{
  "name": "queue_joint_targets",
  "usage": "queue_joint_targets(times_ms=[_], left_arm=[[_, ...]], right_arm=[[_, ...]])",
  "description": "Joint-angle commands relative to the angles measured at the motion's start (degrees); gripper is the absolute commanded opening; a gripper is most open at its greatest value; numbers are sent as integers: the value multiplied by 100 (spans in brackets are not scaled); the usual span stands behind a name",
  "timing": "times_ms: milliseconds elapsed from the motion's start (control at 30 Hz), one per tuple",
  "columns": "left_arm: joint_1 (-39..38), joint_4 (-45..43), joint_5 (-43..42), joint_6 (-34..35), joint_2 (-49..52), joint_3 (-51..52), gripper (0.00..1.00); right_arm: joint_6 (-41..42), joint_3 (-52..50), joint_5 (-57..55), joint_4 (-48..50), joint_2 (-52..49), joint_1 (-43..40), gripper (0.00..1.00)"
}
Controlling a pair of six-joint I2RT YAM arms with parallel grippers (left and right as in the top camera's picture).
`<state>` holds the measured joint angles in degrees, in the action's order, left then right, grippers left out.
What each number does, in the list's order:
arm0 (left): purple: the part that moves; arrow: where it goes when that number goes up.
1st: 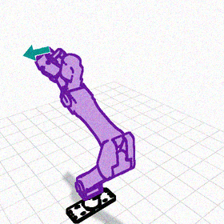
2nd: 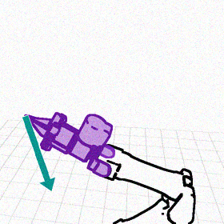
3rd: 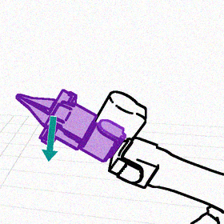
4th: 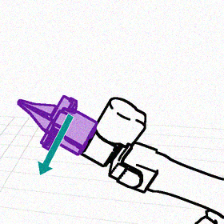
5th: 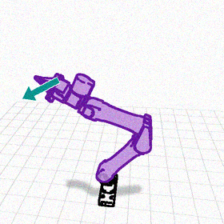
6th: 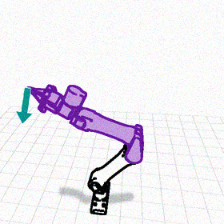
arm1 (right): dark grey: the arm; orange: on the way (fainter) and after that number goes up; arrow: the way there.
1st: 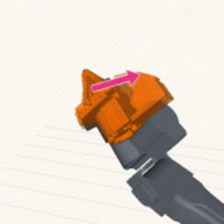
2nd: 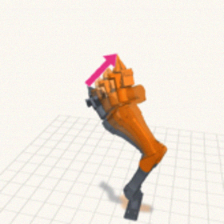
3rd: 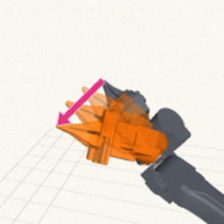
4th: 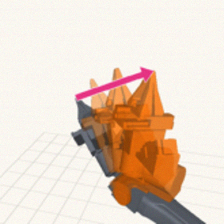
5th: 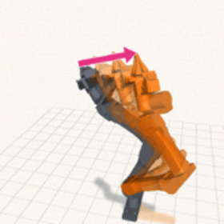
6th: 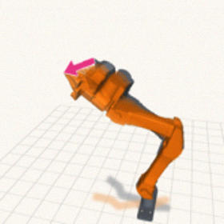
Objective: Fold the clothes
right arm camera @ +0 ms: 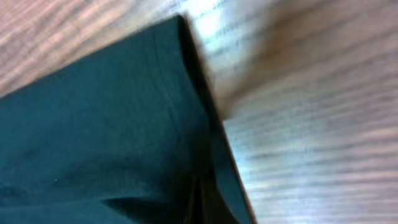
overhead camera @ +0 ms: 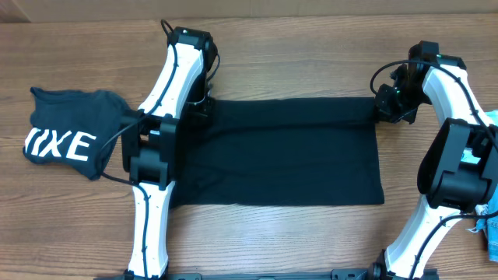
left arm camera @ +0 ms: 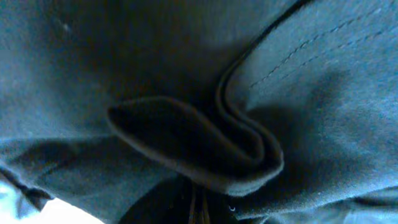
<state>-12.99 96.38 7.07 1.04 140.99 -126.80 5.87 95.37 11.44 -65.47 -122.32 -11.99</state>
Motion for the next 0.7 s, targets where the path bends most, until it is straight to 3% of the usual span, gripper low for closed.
queue_joint_targets(times_ms=[0, 367, 667], left_arm=[[66, 48, -74, -105, -688, 544, 4], [68, 39, -48, -15, -966, 1307, 4], [74, 48, -57, -13, -966, 1307, 5]], right_arm=[[33, -26, -118, -199, 81, -20, 4], [444, -28, -931, -1300, 81, -20, 4], [442, -50, -949, -1421, 81, 42, 4]])
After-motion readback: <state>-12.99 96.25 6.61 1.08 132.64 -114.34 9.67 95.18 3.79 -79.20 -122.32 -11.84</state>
